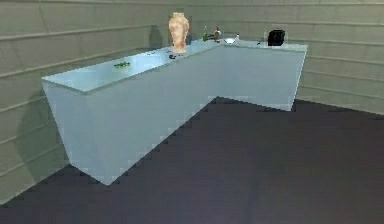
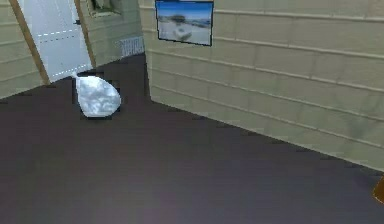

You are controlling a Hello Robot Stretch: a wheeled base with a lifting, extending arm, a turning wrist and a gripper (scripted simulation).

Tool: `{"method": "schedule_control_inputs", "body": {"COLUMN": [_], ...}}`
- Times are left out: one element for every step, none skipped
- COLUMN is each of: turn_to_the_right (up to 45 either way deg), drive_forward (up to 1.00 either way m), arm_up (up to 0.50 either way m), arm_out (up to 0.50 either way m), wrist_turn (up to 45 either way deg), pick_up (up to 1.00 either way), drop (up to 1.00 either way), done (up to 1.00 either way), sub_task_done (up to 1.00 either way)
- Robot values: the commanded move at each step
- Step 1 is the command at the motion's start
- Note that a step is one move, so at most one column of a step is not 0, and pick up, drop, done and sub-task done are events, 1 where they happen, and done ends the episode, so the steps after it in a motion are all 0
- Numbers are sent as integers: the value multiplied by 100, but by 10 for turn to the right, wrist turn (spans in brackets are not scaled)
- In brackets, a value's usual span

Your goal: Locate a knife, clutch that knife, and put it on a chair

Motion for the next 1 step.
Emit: {"method": "schedule_control_inputs", "body": {"turn_to_the_right": [30], "drive_forward": [0], "arm_up": [0], "arm_out": [0], "wrist_turn": [0], "pick_up": [0], "drop": [0], "done": [0], "sub_task_done": [0]}}
